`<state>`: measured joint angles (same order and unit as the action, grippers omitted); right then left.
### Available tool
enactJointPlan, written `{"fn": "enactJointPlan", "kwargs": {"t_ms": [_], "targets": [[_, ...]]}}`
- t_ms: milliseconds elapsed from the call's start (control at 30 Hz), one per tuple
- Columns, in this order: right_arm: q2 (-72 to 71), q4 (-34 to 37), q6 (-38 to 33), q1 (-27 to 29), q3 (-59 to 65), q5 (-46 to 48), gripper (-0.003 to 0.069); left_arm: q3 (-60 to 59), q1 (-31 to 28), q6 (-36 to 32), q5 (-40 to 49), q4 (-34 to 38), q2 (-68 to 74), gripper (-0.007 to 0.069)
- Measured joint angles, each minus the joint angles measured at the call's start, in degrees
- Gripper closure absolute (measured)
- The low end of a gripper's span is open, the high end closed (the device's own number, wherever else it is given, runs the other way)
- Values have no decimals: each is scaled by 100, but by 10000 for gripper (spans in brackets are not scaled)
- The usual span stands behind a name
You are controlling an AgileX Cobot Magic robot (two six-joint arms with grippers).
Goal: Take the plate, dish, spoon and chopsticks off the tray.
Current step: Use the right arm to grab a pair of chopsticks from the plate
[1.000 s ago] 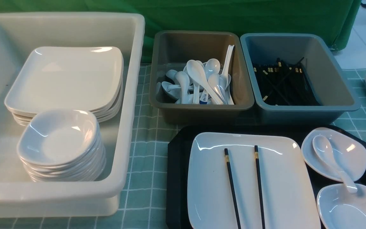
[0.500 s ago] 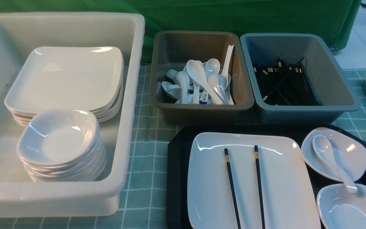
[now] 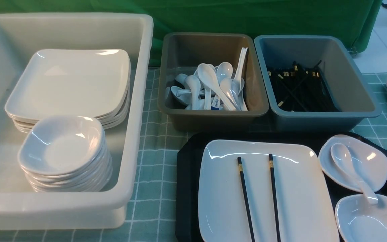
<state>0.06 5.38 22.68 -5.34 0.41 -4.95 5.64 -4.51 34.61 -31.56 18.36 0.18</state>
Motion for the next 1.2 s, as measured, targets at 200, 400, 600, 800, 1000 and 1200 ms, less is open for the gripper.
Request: {"fn": "enactJointPlan", "kwargs": {"t_ms": [200,400,600,800,1000,1200], "targets": [[0,93,341,0,0,-828,417,3007,0,334,2984,-1537,1171,608],[-6,135,933,-6,-190,-982,442,5974,0,-2001,7380,-1081,3472,608],[728,151,-146,-432,-2351,2265,624,7048,5,-3780,9873,278,5559,610],[3081,152,-1193,-1065,-4537,5706,640,6630,703,-3874,9979,124,6422,624],[4481,152,-1817,-1327,-5322,6328,640,6403,2970,-2536,9447,-896,6948,624],[4653,81,-1921,-1327,-5356,6297,639,6570,4588,-1658,8963,-1435,8040,624]]}}
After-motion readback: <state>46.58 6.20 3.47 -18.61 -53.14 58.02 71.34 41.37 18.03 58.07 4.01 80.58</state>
